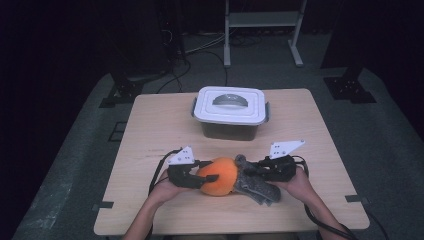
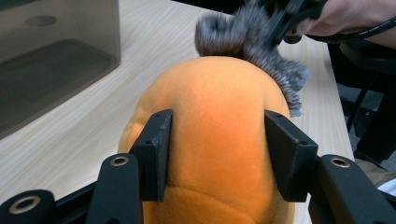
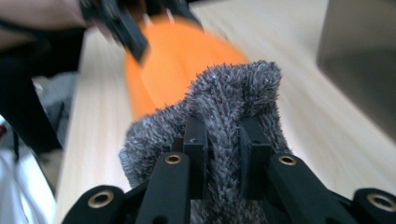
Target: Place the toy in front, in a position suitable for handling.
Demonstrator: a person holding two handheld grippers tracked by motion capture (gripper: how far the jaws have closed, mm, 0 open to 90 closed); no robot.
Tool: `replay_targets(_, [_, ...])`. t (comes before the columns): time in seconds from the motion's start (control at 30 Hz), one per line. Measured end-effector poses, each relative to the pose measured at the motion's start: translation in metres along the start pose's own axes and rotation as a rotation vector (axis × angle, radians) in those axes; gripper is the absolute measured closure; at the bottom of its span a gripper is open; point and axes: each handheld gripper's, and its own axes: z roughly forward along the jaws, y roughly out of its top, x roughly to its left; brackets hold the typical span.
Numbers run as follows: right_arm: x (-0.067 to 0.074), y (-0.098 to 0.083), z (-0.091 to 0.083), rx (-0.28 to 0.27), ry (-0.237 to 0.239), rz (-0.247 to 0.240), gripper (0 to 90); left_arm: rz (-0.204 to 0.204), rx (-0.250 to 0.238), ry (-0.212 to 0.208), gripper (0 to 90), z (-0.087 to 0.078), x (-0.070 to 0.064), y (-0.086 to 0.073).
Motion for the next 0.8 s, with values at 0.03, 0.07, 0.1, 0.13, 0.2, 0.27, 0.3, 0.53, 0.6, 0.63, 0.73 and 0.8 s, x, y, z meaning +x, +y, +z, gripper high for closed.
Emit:
replay_targets(0.03, [0.002, 0.002, 0.001, -0.010, 0.009, -0.008, 75.6, 0.005, 0.003, 0.000, 46.1, 0.000, 0.000, 0.000])
replay_targets(0.07, [0.003, 0.003, 0.003, -0.012, 0.017, -0.012, 75.6, 0.007, 0.004, 0.001, 46.2, 0.000, 0.000, 0.000])
replay_targets(0.1, [0.005, 0.003, 0.007, 0.001, 0.021, -0.021, 75.5, 0.007, 0.006, 0.002, 46.1, 0.000, 0.000, 0.000])
replay_targets(0.13, [0.005, 0.001, 0.010, 0.017, 0.023, -0.025, 75.5, 0.005, 0.007, 0.003, 46.1, -0.001, 0.000, 0.000])
replay_targets(0.2, [0.003, -0.002, 0.012, 0.024, 0.029, -0.004, 75.5, 0.000, 0.006, 0.006, 46.0, -0.001, 0.000, 0.000])
replay_targets(0.27, [0.001, -0.005, 0.011, 0.053, 0.009, -0.010, 75.6, -0.005, 0.006, 0.007, 45.8, -0.001, 0.001, 0.000])
replay_targets(0.3, [0.000, -0.006, 0.010, 0.066, 0.001, -0.007, 75.6, -0.007, 0.005, 0.007, 45.6, -0.001, 0.001, 0.000])
replay_targets(0.53, [0.005, 0.003, 0.001, -0.004, 0.005, -0.023, 75.6, 0.032, 0.016, -0.003, 43.4, 0.004, -0.007, 0.003])
replay_targets(0.6, [0.009, 0.008, 0.002, -0.031, 0.029, -0.028, 75.6, 0.053, 0.025, -0.009, 41.6, 0.005, -0.010, 0.005])
replay_targets(0.63, [0.010, 0.008, 0.005, -0.019, 0.030, -0.035, 75.6, 0.052, 0.025, -0.014, 40.2, 0.005, -0.011, 0.006])
replay_targets(0.73, [0.008, 0.000, 0.013, 0.028, 0.041, -0.044, 75.7, 0.066, 0.032, -0.025, 33.7, 0.004, -0.014, 0.009])
replay_targets(0.8, [0.008, -0.002, 0.013, 0.043, 0.051, -0.049, 75.6, 0.063, 0.030, -0.026, 28.8, 0.003, -0.015, 0.012])
